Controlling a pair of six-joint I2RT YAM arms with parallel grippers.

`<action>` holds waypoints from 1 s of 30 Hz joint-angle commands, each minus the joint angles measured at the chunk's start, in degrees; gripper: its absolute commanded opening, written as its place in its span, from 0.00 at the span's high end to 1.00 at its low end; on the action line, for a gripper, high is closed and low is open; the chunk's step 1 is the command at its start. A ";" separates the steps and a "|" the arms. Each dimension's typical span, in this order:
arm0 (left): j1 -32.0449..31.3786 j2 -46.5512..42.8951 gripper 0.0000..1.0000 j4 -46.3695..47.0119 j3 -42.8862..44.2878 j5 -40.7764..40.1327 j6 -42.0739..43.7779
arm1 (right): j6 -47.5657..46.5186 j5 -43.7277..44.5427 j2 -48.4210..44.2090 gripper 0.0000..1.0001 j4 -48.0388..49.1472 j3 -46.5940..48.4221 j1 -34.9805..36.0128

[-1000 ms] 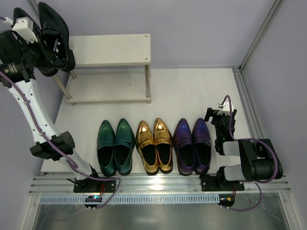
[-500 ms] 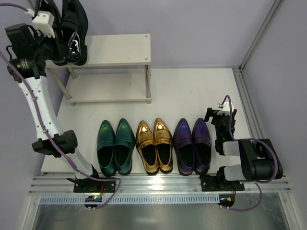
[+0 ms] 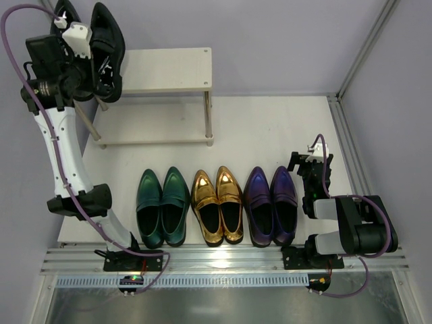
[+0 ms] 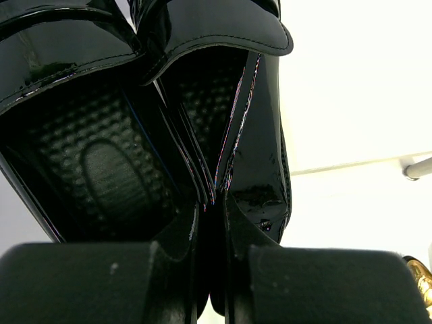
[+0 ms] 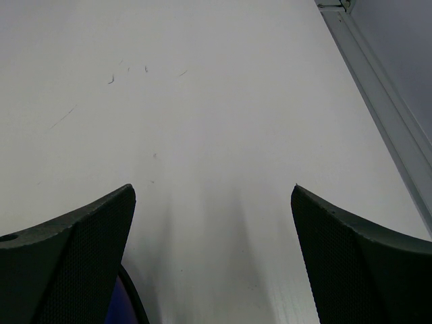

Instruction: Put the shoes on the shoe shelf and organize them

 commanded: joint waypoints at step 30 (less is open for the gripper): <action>0.16 2.13 0.24 11.84 5.33 -13.93 -3.68 | 0.81 -0.51 -0.69 0.03 2.88 0.40 -0.07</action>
